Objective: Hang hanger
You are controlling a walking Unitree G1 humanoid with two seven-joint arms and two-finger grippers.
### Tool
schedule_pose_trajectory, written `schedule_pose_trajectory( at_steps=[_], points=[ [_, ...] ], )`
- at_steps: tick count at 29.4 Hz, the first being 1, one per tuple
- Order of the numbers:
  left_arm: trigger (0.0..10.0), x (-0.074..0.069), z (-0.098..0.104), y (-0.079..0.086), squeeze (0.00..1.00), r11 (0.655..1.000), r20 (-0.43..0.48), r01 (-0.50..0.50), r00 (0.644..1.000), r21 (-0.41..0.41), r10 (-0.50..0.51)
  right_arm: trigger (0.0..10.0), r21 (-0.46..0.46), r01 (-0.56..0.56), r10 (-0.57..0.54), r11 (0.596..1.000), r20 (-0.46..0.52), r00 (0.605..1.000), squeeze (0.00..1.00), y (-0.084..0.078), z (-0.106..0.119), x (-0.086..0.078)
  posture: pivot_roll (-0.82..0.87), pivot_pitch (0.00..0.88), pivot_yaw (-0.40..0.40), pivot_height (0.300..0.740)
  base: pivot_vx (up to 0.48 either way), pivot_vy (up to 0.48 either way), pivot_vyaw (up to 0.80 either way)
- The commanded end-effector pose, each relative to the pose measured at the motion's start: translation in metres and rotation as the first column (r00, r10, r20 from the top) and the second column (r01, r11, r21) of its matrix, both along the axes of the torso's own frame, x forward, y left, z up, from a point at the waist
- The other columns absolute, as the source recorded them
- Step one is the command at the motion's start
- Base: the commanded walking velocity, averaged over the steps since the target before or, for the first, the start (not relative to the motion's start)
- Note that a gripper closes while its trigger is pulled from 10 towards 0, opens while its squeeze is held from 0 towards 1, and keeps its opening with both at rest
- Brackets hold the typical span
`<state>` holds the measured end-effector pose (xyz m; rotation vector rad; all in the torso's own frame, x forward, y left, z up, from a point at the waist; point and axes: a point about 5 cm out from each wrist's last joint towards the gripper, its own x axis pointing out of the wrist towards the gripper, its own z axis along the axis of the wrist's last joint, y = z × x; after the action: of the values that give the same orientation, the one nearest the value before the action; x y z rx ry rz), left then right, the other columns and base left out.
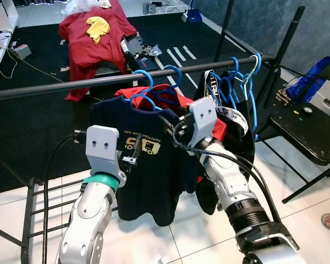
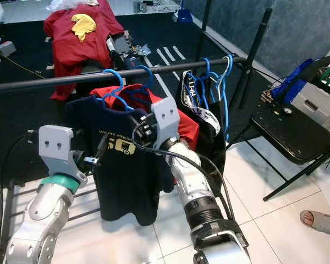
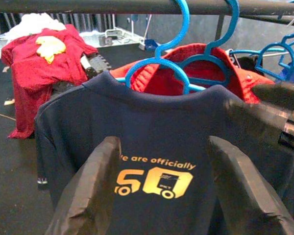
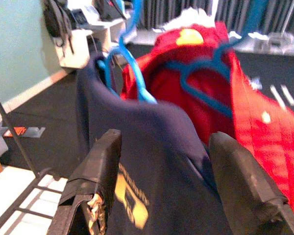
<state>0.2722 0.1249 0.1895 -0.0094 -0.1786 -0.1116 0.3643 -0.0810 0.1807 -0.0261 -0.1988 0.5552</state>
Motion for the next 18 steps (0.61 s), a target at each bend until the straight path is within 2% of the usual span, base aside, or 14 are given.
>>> schedule_pose_trajectory(
  at_steps=[1, 2, 4, 5, 8, 9, 10, 11, 13, 14, 18],
  points=[
    [10.0, -0.001, -0.004, 0.001, 0.0, 1.0, -0.024, -0.003, 1.0, -0.003, 0.002, 10.0, 0.01, 0.006, -0.006, 1.0, -0.035, 0.999, 0.0, -0.003, -0.007, 0.0, 0.01, 0.086, 0.056, 0.74, 0.0, 0.0, 0.0],
    [10.0, -0.001, -0.005, 0.001, 0.0, 1.0, -0.03, -0.005, 1.0, -0.001, 0.005, 10.0, 0.03, 0.026, -0.023, 0.999, -0.102, 0.994, 0.0, -0.006, -0.018, 0.0, 0.01, 0.086, 0.053, 0.74, 0.0, 0.0, 0.0],
    [10.0, -0.001, -0.005, 0.001, 0.0, 1.0, -0.03, -0.005, 1.0, -0.001, 0.005, 10.0, 0.03, 0.026, -0.023, 0.999, -0.102, 0.994, 0.0, -0.006, -0.018, 0.0, 0.01, 0.086, 0.053, 0.74, 0.0, 0.0, 0.0],
    [10.0, -0.002, -0.008, 0.002, 0.0, 1.0, -0.04, -0.01, 0.999, 0.004, 0.01, 10.0, 0.031, 0.058, -0.052, 0.998, -0.165, 0.985, 0.0, -0.006, -0.028, 0.001, 0.01, 0.085, 0.052, 0.74, 0.0, 0.0, 0.0],
    [10.0, -0.002, -0.008, 0.002, 0.0, 1.0, -0.04, -0.01, 0.999, 0.004, 0.01, 10.0, 0.031, 0.058, -0.052, 0.998, -0.165, 0.985, 0.0, -0.006, -0.028, 0.001, 0.01, 0.085, 0.052, 0.74, 0.0, 0.0, 0.0],
    [10.0, -0.002, -0.01, 0.003, 0.0, 1.0, -0.049, -0.014, 0.999, 0.008, 0.014, 10.0, 0.019, 0.081, -0.075, 0.997, -0.215, 0.974, 0.0, -0.005, -0.037, 0.001, 0.01, 0.085, 0.052, 0.74, 0.0, 0.0, 0.0],
    [10.0, -0.002, -0.01, 0.003, 0.0, 1.0, -0.049, -0.014, 0.999, 0.008, 0.014, 10.0, 0.019, 0.081, -0.075, 0.997, -0.215, 0.974, 0.0, -0.005, -0.037, 0.001, 0.01, 0.085, 0.052, 0.74, 0.0, 0.0, 0.0],
    [10.0, -0.002, -0.012, 0.003, 0.0, 1.0, -0.057, -0.018, 0.998, 0.012, 0.018, 10.0, 0.02, 0.069, -0.061, 0.997, -0.254, 0.965, 0.0, 0.002, -0.045, -0.001, 0.01, 0.085, 0.05, 0.74, 0.0, 0.0, 0.0],
    [10.0, -0.002, -0.012, 0.003, 0.0, 1.0, -0.057, -0.018, 0.998, 0.012, 0.018, 10.0, 0.02, 0.069, -0.061, 0.997, -0.254, 0.965, 0.0, 0.002, -0.045, -0.001, 0.01, 0.085, 0.05, 0.74, 0.0, 0.0, 0.0],
    [10.0, -0.002, -0.014, 0.003, 0.0, 1.0, -0.065, -0.021, 0.998, 0.015, 0.022, 10.0, 0.033, -0.007, 0.015, 0.999, -0.261, 0.965, 0.0, 0.014, -0.047, -0.005, 0.01, 0.083, 0.051, 0.74, 0.0, 0.0, 0.0],
    [10.0, -0.002, -0.014, 0.003, 0.0, 1.0, -0.065, -0.021, 0.998, 0.015, 0.022, 10.0, 0.033, -0.007, 0.015, 0.999, -0.261, 0.965, 0.0, 0.014, -0.047, -0.005, 0.01, 0.083, 0.051, 0.74, 0.0, 0.0, 0.0]
  ],
)
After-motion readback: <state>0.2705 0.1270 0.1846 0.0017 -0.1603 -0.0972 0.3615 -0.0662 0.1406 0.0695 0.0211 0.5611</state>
